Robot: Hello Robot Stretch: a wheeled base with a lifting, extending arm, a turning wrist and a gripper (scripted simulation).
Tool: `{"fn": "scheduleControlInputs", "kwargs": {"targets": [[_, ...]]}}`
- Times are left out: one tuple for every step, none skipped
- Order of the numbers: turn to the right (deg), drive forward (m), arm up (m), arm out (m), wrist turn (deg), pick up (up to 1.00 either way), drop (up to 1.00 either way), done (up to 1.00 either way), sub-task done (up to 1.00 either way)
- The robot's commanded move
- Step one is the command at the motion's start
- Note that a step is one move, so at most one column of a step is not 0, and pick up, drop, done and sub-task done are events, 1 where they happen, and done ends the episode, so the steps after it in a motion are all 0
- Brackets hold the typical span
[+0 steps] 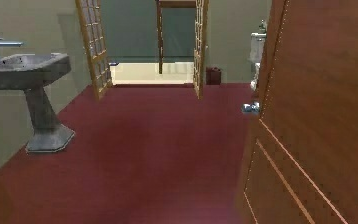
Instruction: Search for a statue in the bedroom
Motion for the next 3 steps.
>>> {"fn": "scheduleControlInputs", "kwargs": {"targets": [[0.0, 0.05, 0.0, 0.0, 0.0, 0.0, 0.0, 0.0, 0.0], [-12.0, 0.0, 0.0, 0.0, 0.0, 0.0, 0.0, 0.0, 0.0], [0.0, 1.0, 0.0, 0.0, 0.0, 0.0, 0.0, 0.0, 0.0]]}}
